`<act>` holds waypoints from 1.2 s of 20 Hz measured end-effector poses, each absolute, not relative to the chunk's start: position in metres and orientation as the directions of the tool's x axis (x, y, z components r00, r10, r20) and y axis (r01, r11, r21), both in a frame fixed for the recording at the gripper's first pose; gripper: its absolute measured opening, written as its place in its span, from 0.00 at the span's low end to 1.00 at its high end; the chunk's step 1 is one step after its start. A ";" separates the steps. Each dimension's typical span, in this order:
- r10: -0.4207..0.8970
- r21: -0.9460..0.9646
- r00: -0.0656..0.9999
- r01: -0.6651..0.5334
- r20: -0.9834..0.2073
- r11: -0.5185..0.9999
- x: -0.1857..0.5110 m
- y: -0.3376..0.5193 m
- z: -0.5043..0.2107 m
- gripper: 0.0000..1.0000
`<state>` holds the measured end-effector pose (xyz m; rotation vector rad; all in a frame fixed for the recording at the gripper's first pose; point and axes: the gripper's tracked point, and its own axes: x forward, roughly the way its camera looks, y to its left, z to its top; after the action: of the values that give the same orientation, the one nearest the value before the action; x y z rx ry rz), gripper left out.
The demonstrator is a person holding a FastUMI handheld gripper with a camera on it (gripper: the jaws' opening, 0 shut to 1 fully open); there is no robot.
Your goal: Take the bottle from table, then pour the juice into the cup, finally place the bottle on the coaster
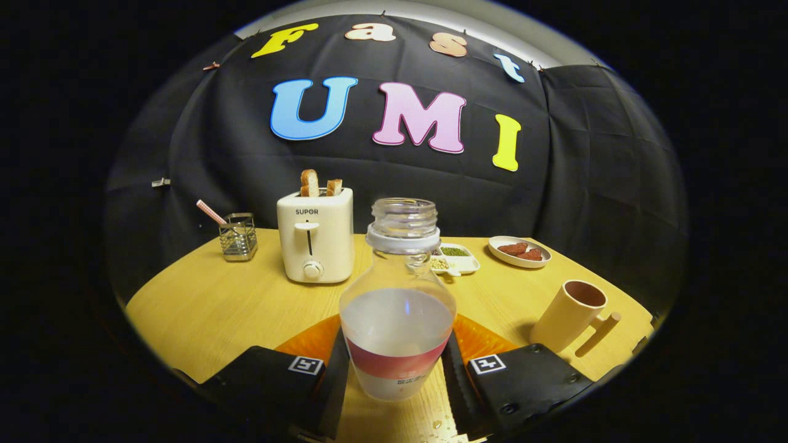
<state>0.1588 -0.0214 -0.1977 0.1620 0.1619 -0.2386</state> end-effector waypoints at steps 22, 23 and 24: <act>-0.068 0.835 0.939 0.331 -0.336 0.439 0.132 -0.129 -0.185 0.71; -0.061 0.847 0.937 0.338 -0.344 0.411 0.133 -0.132 -0.189 0.71; -0.052 0.860 0.934 0.346 -0.353 0.376 0.133 -0.136 -0.194 0.71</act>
<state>0.1327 -0.1365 -0.1937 1.1616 0.2872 -0.2588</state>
